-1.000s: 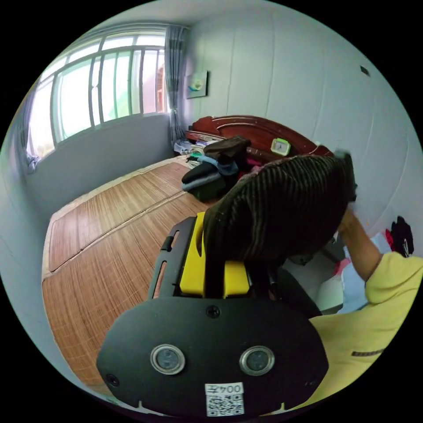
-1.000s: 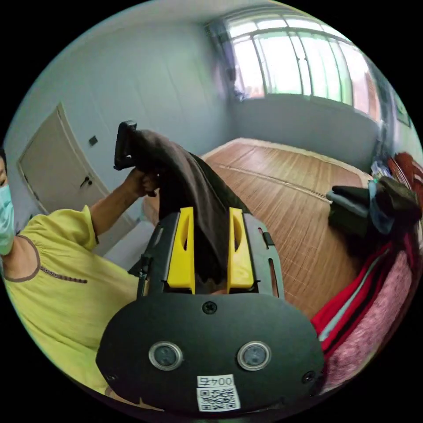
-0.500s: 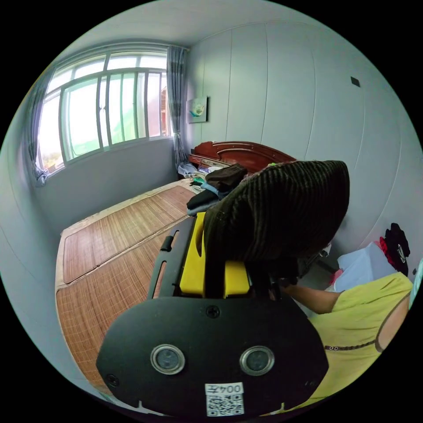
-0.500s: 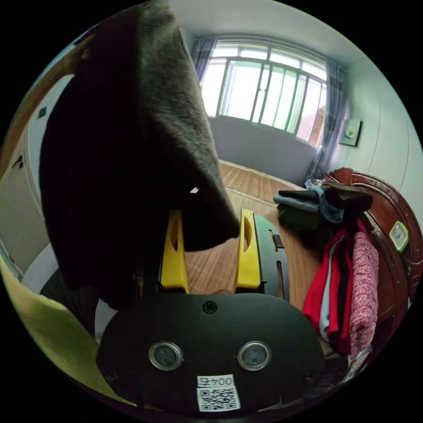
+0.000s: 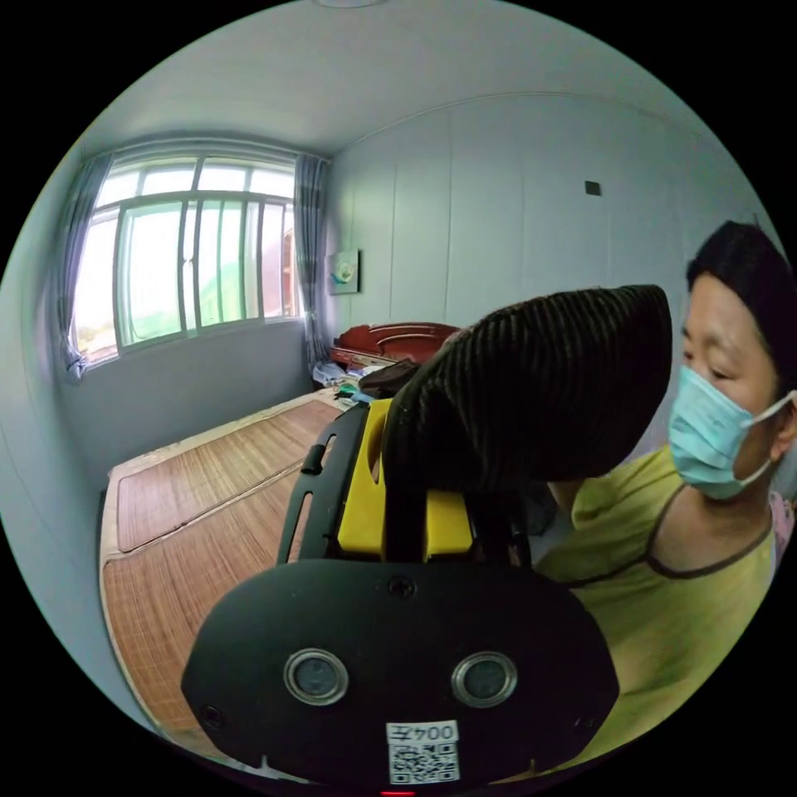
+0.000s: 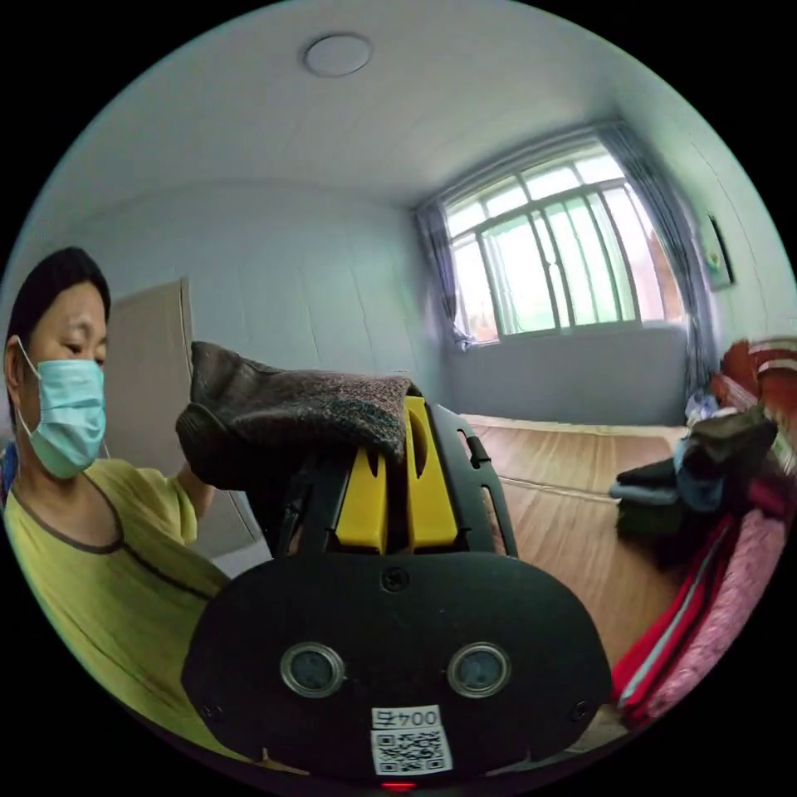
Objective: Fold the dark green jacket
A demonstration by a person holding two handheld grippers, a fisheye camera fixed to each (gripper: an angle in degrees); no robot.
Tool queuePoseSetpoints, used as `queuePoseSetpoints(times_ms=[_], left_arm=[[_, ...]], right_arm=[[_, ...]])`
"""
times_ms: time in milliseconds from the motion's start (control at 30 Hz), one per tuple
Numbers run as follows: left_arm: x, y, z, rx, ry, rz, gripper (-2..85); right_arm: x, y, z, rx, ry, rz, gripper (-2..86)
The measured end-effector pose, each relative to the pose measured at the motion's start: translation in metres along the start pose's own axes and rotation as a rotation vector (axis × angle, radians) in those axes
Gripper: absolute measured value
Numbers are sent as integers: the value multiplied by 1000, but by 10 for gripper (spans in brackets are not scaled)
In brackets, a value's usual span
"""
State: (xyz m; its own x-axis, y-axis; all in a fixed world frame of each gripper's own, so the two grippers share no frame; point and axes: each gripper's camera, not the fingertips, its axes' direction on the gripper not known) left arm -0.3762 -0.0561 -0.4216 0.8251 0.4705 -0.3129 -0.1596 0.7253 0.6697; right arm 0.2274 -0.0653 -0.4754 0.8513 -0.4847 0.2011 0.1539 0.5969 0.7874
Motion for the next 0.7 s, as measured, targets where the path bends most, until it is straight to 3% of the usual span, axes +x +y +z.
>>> queuePoseSetpoints(times_ms=[133,333,433,467,500,600,700], left_arm=[[-11,5,-7,20,-95,53,7],[-153,0,97,-144,-144,-13,35],[-282,10,192,-461,-216,-144,134],[-334,35,225,-585,-147,-254,184],[-374,66,242,-606,-52,-381,215],[-420,150,246,-490,-40,-578,234],[-410,230,248,-448,-70,-638,221]], right_arm=[[-9,-25,27,-60,79,-94,1],[82,-69,175,-176,207,-20,12],[175,-94,316,-481,410,2,56],[222,-87,377,-734,512,100,115],[253,-73,415,-852,542,145,149],[277,-41,441,-772,527,192,157],[271,13,437,-664,429,196,141]])
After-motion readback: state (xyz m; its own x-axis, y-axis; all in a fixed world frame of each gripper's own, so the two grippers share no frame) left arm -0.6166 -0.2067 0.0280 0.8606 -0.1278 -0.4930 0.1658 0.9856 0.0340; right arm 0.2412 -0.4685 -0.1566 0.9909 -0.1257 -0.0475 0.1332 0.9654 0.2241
